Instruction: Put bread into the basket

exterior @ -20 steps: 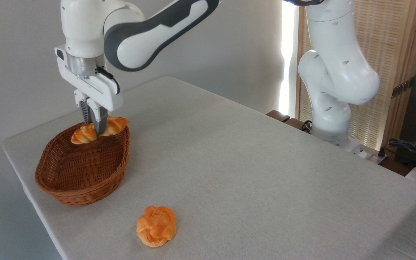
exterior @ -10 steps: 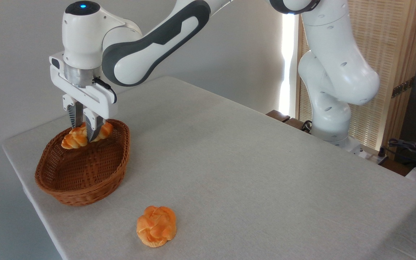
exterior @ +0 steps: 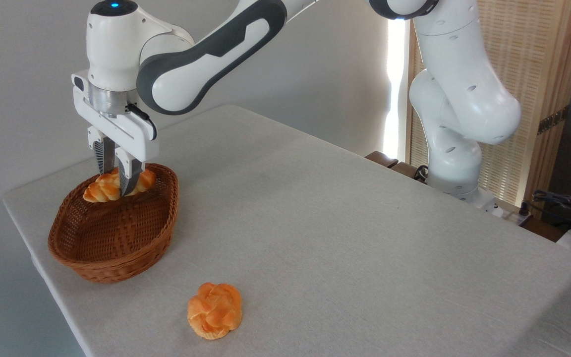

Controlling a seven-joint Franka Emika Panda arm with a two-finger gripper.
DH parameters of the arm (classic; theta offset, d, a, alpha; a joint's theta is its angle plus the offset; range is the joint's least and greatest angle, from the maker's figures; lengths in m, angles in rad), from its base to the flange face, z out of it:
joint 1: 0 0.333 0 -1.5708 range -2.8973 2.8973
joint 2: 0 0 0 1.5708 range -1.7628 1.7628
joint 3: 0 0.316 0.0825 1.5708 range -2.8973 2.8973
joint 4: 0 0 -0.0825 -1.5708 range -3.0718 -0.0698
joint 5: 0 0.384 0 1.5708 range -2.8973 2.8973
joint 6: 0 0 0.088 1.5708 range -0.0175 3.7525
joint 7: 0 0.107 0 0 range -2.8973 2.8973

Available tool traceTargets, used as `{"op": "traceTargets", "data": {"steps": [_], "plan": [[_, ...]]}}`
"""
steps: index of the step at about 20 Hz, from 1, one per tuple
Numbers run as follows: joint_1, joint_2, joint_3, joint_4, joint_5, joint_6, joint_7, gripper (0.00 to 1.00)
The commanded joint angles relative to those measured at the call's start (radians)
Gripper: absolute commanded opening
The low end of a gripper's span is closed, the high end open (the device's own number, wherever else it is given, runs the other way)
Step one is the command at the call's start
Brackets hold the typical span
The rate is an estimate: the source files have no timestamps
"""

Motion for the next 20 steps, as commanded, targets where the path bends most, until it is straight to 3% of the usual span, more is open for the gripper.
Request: {"op": "traceTargets", "data": {"steps": [1,7,11,13,15,17,20], "plan": [[0.0,-0.008,-0.005,0.001,0.016,-0.02,0.04,1.0],[0.0,-0.02,-0.007,0.006,0.035,-0.02,0.054,1.0],[0.015,-0.078,0.01,0.012,0.033,-0.052,0.057,1.0],[0.057,-0.127,0.012,0.013,0.032,-0.121,0.078,1.0],[0.09,-0.183,0.022,0.013,0.033,-0.259,0.147,1.0],[0.098,-0.236,0.067,0.012,0.045,-0.403,0.23,1.0],[0.098,-0.29,0.147,0.018,0.136,-0.568,0.426,1.0]]}}
